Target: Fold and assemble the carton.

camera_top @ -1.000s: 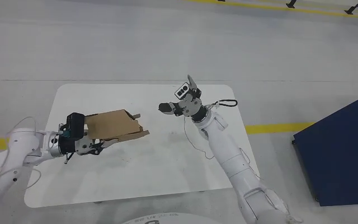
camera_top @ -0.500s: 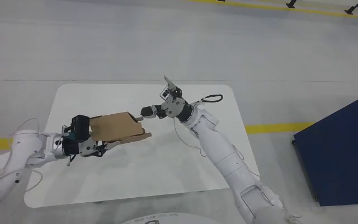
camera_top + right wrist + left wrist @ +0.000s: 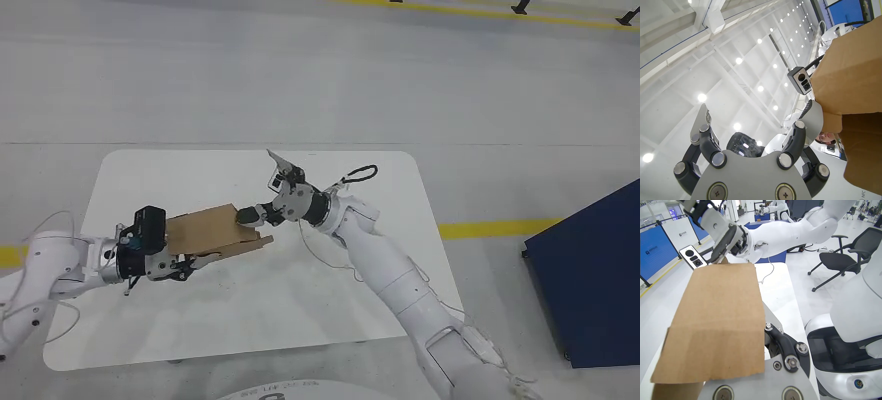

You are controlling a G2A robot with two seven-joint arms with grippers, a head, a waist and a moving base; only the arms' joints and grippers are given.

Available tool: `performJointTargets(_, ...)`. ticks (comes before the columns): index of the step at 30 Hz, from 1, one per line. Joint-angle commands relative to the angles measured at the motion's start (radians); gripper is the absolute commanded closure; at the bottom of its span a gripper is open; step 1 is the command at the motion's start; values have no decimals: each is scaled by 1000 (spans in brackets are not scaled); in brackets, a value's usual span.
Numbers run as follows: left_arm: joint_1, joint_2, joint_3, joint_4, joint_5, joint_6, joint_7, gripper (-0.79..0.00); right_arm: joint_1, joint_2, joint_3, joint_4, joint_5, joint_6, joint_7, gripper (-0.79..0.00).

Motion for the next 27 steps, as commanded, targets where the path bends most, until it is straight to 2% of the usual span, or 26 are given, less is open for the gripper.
performJointTargets(1, 2, 0, -1, -1, 1, 0, 6, 0, 7, -2, -7, 10, 13, 21, 12, -785)
performJointTargets(3, 3, 0, -4, -2, 6, 0, 12, 0, 13, -4, -6, 24, 29, 26, 21, -785)
performJointTargets(8, 12, 1, -17, -2, 22, 0, 26, 0, 6, -4, 27, 24, 47, -46, -8, -785)
performJointTargets(12, 22, 3, -30, -3, 38, 0, 48, 0, -11, 2, 56, 11, 43, -50, -7, -785)
performJointTargets(27, 45, 5, -52, -35, 94, 0, 95, 0, -17, 7, 30, -16, 12, 69, 49, -785)
